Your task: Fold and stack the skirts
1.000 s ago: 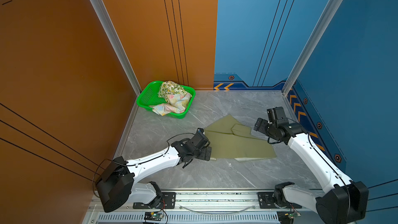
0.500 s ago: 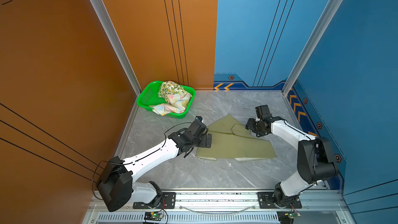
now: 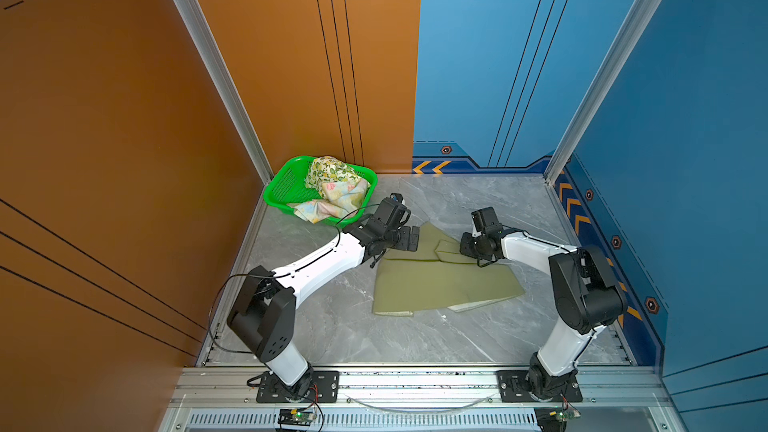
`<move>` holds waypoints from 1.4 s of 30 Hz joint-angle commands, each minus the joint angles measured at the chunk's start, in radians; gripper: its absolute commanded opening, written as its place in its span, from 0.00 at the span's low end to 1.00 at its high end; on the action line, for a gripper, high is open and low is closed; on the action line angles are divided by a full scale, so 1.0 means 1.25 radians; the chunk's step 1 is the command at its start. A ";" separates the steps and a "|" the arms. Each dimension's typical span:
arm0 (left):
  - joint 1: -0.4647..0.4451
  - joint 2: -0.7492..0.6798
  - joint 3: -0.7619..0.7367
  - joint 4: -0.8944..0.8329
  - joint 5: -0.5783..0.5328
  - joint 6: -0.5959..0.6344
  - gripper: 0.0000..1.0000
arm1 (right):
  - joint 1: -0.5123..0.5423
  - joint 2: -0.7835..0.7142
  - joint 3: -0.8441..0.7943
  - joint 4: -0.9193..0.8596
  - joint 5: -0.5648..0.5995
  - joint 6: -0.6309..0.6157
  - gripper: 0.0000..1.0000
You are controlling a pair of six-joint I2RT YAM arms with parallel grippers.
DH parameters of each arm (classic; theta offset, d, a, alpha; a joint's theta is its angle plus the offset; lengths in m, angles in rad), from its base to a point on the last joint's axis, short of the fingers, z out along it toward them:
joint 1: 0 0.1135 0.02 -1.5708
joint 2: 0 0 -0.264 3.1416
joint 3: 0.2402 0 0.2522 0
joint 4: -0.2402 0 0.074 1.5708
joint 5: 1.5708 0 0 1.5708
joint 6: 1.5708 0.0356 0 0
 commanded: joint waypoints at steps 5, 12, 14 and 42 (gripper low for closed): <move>0.028 0.165 0.112 0.016 0.062 0.085 0.99 | 0.061 -0.067 -0.071 0.008 0.036 -0.053 0.20; 0.052 0.277 0.168 0.032 0.117 0.135 1.00 | 0.064 -0.125 -0.097 -0.003 0.048 -0.067 0.57; 0.057 0.305 0.190 0.033 0.142 0.158 0.99 | 0.063 -0.147 -0.102 -0.003 0.048 -0.064 0.62; 0.064 0.501 0.413 -0.074 0.265 0.205 0.00 | -0.001 -0.346 -0.215 0.076 0.102 -0.018 0.61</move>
